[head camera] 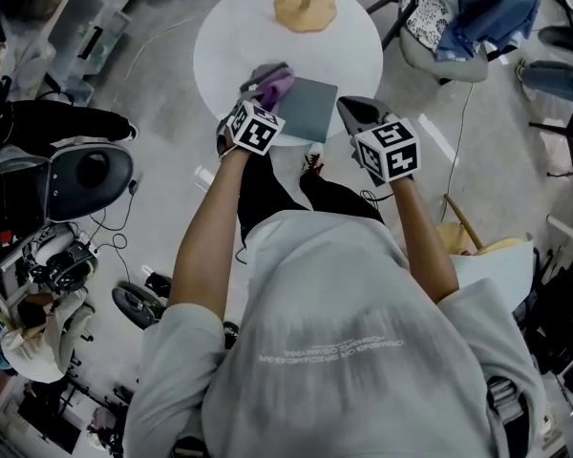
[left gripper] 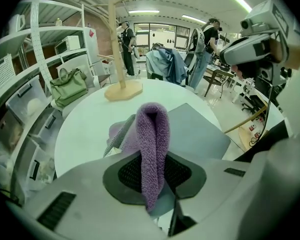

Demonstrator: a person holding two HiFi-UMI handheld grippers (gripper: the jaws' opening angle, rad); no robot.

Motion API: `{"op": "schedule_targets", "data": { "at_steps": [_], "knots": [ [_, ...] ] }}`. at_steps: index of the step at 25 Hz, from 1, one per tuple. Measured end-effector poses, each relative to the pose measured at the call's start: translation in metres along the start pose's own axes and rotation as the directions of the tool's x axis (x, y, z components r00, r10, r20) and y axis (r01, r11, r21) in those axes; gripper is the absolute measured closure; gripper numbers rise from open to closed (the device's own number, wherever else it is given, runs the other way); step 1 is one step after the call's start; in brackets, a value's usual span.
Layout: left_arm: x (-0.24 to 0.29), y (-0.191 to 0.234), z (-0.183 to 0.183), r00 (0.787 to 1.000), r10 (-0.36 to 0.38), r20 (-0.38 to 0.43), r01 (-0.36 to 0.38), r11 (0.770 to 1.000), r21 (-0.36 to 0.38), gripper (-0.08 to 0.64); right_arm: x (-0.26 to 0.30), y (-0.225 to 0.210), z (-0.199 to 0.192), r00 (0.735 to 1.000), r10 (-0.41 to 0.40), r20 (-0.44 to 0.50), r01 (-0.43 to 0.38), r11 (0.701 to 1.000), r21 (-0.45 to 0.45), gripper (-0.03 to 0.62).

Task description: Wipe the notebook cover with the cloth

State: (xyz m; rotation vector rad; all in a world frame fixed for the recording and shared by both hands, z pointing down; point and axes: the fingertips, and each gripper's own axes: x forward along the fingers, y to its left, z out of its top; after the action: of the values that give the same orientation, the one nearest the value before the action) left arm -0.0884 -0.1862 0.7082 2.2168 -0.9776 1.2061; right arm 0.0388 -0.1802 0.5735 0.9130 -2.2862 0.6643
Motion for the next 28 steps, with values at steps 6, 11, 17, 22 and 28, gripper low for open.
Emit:
{"op": "schedule_targets", "data": {
  "at_steps": [6, 11, 17, 22, 28],
  "knots": [
    [-0.005, -0.013, -0.011, 0.999, -0.041, -0.025, 0.04, 0.999, -0.009, 0.483, -0.003, 0.006, -0.009, 1.0, 0.004, -0.002, -0.004, 1.0, 0.002, 0.591],
    [-0.012, -0.024, -0.023, 0.998, -0.039, -0.041, 0.039, 0.999, -0.01, 0.483, -0.007, 0.018, -0.012, 1.0, 0.013, -0.001, -0.013, 1.0, -0.011, 0.591],
    [-0.019, -0.038, -0.037, 0.997, -0.053, -0.048, 0.053, 0.999, 0.004, 0.483, -0.007, 0.025, -0.008, 1.0, 0.02, 0.006, -0.02, 0.999, -0.029, 0.591],
    [-0.03, -0.051, -0.056, 0.994, -0.076, -0.084, 0.077, 0.997, 0.015, 0.483, -0.01, 0.029, -0.009, 1.0, 0.025, 0.006, -0.024, 0.999, -0.038, 0.591],
    [-0.041, -0.071, -0.086, 0.975, -0.15, -0.161, 0.15, 0.989, -0.014, 0.483, -0.009, 0.032, -0.01, 1.0, 0.022, 0.007, -0.022, 0.999, -0.035, 0.591]
  ]
}}
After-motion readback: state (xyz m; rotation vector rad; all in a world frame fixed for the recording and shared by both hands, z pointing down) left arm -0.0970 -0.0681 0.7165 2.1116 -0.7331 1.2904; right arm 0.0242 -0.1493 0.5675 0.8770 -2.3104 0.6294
